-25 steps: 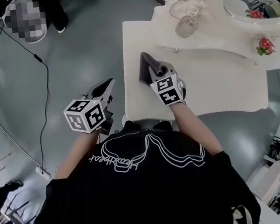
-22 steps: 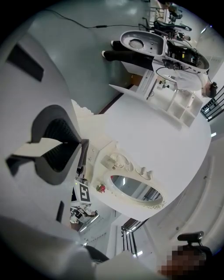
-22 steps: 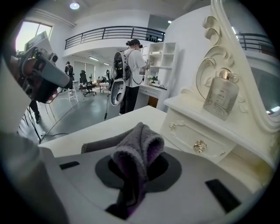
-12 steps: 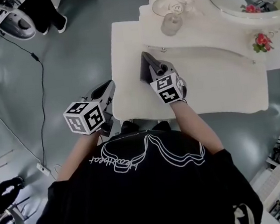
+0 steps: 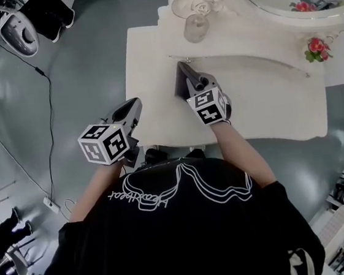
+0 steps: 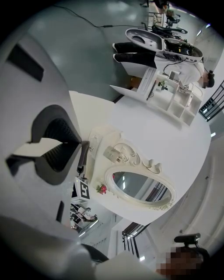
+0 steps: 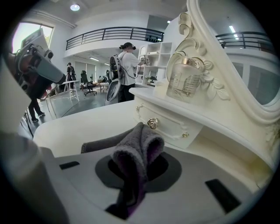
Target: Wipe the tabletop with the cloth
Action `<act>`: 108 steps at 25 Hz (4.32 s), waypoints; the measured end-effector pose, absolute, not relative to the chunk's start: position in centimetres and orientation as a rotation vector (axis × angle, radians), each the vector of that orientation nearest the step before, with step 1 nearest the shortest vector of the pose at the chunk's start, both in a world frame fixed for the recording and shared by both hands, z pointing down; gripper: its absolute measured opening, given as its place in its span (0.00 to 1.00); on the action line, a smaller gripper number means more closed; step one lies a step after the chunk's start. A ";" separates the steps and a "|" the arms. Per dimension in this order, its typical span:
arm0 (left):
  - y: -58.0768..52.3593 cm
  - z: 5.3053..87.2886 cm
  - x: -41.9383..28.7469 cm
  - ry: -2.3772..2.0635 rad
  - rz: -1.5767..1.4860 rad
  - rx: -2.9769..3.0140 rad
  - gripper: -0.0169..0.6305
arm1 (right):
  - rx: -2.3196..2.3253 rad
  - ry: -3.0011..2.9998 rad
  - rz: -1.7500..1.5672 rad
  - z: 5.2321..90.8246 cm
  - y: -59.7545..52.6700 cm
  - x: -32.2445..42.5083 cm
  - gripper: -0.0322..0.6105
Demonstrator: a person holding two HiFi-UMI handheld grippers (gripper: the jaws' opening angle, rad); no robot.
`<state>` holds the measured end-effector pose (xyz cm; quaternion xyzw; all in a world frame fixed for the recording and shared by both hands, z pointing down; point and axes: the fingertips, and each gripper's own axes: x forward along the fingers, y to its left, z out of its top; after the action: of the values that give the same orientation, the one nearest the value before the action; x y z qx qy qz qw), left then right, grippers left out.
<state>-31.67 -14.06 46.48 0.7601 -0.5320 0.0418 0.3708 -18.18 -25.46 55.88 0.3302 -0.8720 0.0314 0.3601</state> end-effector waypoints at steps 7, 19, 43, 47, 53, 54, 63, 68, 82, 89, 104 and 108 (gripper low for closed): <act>-14.8 46.5 -28.3 -1.355 0.120 1.958 0.03 | 0.865 -2.244 0.087 55.9 -26.3 -14.7 0.13; -16.0 46.7 -22.7 -1.357 0.103 1.958 0.03 | 0.876 -2.235 0.082 56.1 -27.5 -8.6 0.13; -17.7 48.2 -12.6 -1.278 0.049 1.979 0.03 | 0.952 -2.198 0.082 56.4 -29.7 3.4 0.13; -18.5 48.2 -12.7 -1.235 0.058 1.990 0.03 | 0.965 -2.187 0.137 56.4 -29.7 3.9 0.13; -19.8 48.9 -13.4 -1.181 0.090 2.004 0.03 | 0.986 -2.164 0.136 56.4 -30.0 4.1 0.13; -19.9 49.0 -13.5 -1.175 0.093 2.002 0.03 | 0.996 -2.163 0.131 56.5 -29.9 4.2 0.13; -20.7 48.7 -12.9 -1.162 0.140 2.028 0.03 | 1.040 -2.174 0.154 56.4 -30.4 6.5 0.13; -21.4 48.2 -11.0 -1.208 0.143 2.029 0.03 | 1.036 -2.182 0.162 56.5 -30.9 8.8 0.13; -20.9 48.3 -2.6 -1.257 0.170 1.979 0.03 | 0.977 -2.210 0.120 56.6 -32.4 16.2 0.13; -21.0 47.6 0.3 -1.279 0.152 1.980 0.03 | 0.993 -2.198 0.118 56.4 -33.2 20.1 0.13; -21.2 46.1 5.0 -1.324 0.095 1.989 0.03 | 1.099 -2.121 0.180 56.5 -35.2 30.1 0.13; -21.3 46.0 6.1 -1.323 0.090 1.993 0.03 | 1.122 -2.102 0.175 56.7 -35.3 32.3 0.13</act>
<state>6.10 -21.34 46.04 0.7750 -0.5146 0.0349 0.3650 32.32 -35.31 56.70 0.4368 -0.8183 0.0682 0.3674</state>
